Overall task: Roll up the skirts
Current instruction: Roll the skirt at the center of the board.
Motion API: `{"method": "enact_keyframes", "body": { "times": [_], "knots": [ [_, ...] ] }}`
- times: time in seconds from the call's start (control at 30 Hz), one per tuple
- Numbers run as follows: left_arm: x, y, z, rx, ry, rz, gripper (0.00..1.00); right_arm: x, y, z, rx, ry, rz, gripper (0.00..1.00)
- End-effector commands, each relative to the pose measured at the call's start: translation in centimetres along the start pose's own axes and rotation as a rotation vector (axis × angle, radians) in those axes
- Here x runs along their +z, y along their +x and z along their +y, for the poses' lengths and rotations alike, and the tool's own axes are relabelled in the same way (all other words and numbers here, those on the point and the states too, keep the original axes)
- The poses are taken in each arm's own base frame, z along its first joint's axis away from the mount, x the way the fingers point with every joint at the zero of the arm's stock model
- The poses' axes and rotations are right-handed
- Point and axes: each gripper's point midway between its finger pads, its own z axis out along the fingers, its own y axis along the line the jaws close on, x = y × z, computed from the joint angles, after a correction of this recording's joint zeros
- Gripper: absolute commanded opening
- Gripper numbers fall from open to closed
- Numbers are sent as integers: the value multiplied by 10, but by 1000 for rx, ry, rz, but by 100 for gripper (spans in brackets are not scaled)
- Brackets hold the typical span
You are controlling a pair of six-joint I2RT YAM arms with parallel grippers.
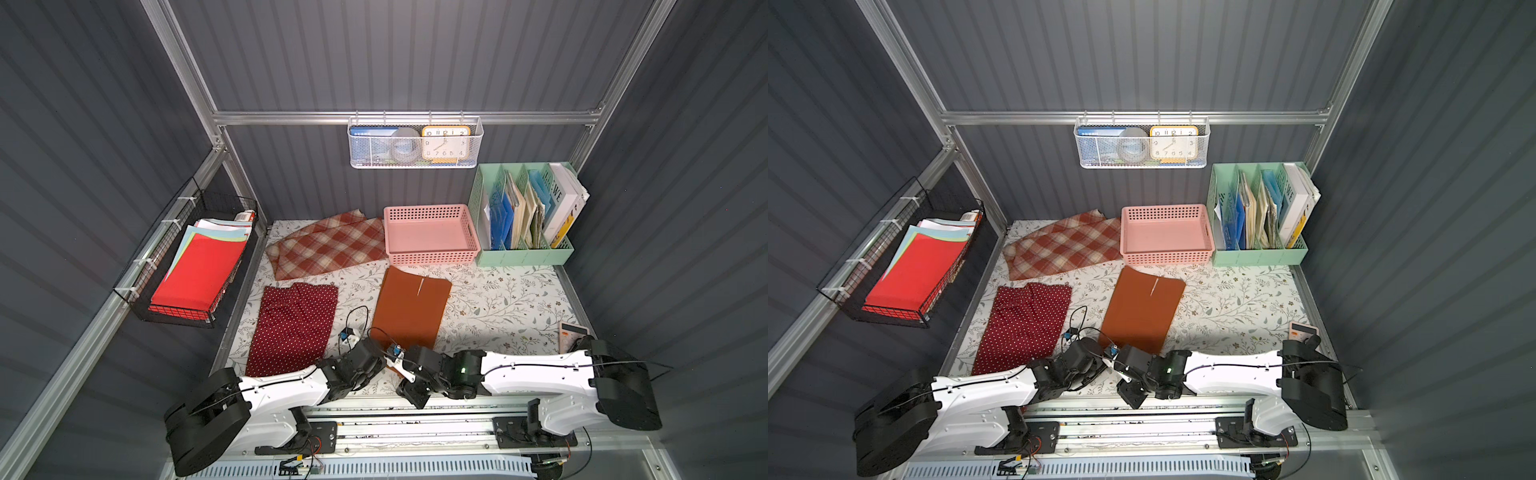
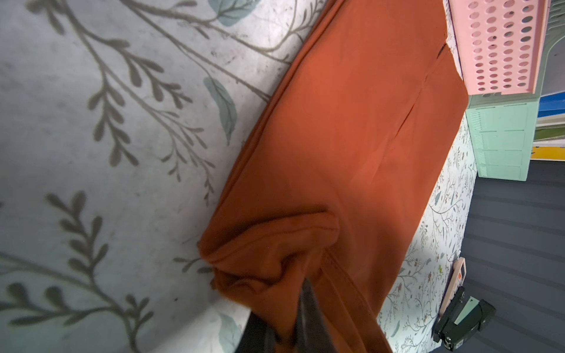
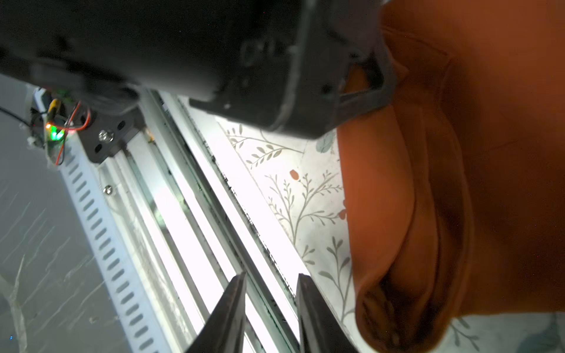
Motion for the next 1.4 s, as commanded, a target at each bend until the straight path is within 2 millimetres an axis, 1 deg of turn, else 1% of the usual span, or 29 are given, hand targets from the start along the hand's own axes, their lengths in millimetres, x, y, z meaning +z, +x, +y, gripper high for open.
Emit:
{"method": "enact_keyframes", "body": {
  "times": [0.0, 0.07, 0.13, 0.2, 0.33, 0.37, 0.47, 0.67, 0.87, 0.97, 1.07, 1.13, 1.2, 1.23, 1.3, 1.37],
  "knots": [
    [-2, 4, -5, -13, 3, 22, 0, 5, -13, -19, -42, 118, -56, 41],
    [-2, 5, -5, -15, 5, 29, 0, 8, -16, -29, -40, 169, -68, 44],
    [-2, 5, -4, -16, 8, 31, 0, 11, -14, -27, -53, 164, -44, 47],
    [-3, 6, -3, -16, 5, 33, 0, 9, -16, -27, -59, 180, -28, 48],
    [-3, 6, -3, -16, 4, 37, 0, 2, -17, -36, -101, 245, -3, 50],
    [-3, 7, -4, -14, 6, 39, 0, 3, -16, -39, -124, 264, 9, 53],
    [-3, 7, -4, -16, 11, 43, 0, 11, -10, -45, -174, 292, 45, 55],
    [-5, 8, -6, -19, 23, 47, 0, 25, 2, -55, -222, 336, 108, 57],
    [-9, 7, -1, -30, 20, 44, 0, 18, 0, -53, -206, 327, 71, 57],
    [-9, 7, -2, -32, 22, 45, 0, 25, 6, -53, -216, 319, 104, 57],
    [-11, 7, -1, -40, 27, 44, 0, 30, 15, -58, -211, 335, 126, 57],
    [-12, 7, 1, -51, 28, 49, 0, 22, 13, -63, -212, 359, 98, 58],
    [-13, 9, 6, -54, 27, 60, 0, 11, 5, -64, -186, 347, 47, 58],
    [-14, 9, 7, -56, 29, 56, 0, 6, 3, -65, -169, 336, 30, 60],
    [-15, 7, 6, -48, 30, 49, 0, -2, 1, -68, -166, 352, 15, 60],
    [-14, 7, 3, -37, 29, 49, 0, -6, 1, -68, -156, 354, 9, 60]
  ]
}}
